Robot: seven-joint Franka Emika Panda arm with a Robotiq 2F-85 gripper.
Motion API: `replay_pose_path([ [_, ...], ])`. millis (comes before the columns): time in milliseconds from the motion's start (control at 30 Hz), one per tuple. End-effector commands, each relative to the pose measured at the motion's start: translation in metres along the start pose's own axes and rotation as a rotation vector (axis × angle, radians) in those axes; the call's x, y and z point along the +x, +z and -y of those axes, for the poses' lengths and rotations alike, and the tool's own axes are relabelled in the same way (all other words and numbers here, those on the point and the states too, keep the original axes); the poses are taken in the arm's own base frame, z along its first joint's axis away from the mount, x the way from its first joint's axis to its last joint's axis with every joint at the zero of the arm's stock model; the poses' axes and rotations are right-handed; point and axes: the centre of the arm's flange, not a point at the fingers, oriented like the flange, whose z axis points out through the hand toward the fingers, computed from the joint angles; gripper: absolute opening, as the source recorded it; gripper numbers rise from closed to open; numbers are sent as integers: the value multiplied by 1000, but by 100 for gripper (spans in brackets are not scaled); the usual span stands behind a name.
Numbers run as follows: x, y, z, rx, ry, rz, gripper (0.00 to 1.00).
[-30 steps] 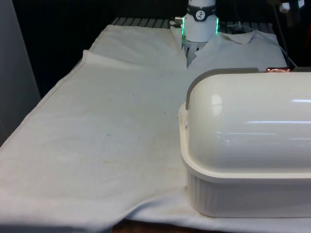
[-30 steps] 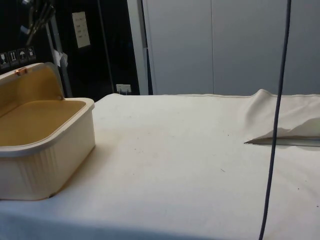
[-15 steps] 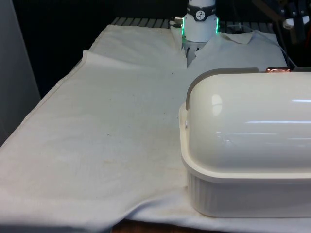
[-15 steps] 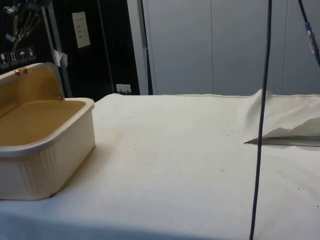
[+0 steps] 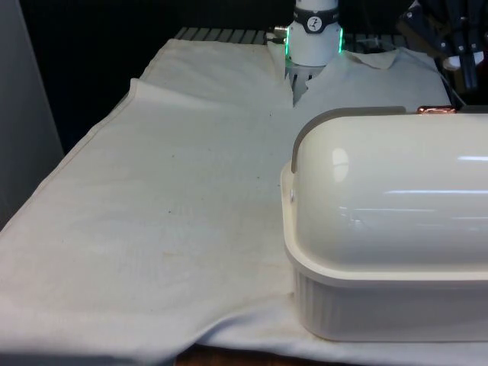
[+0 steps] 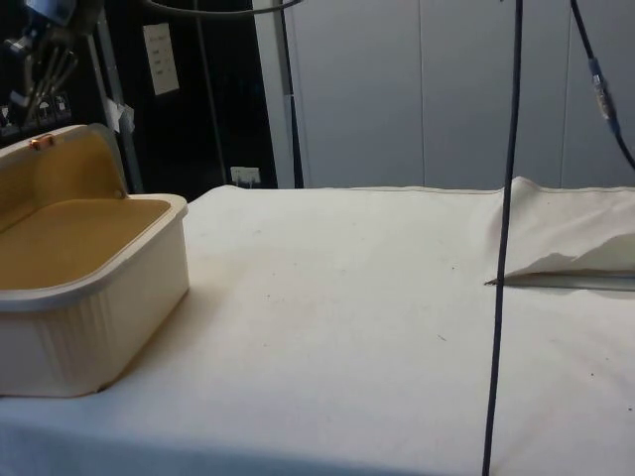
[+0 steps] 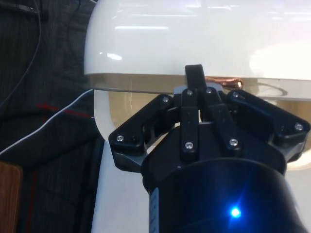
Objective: Open the lid, then close it.
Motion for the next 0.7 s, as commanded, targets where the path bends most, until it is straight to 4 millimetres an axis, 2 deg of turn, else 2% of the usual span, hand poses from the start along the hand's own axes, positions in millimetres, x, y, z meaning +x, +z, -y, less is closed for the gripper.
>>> replay_pose_path([
  [0,1,4,-2,-2,0,14,0],
  [400,9,17,-10,-6,-1,35,0],
  [667,6,21,-13,-10,-3,67,0],
])
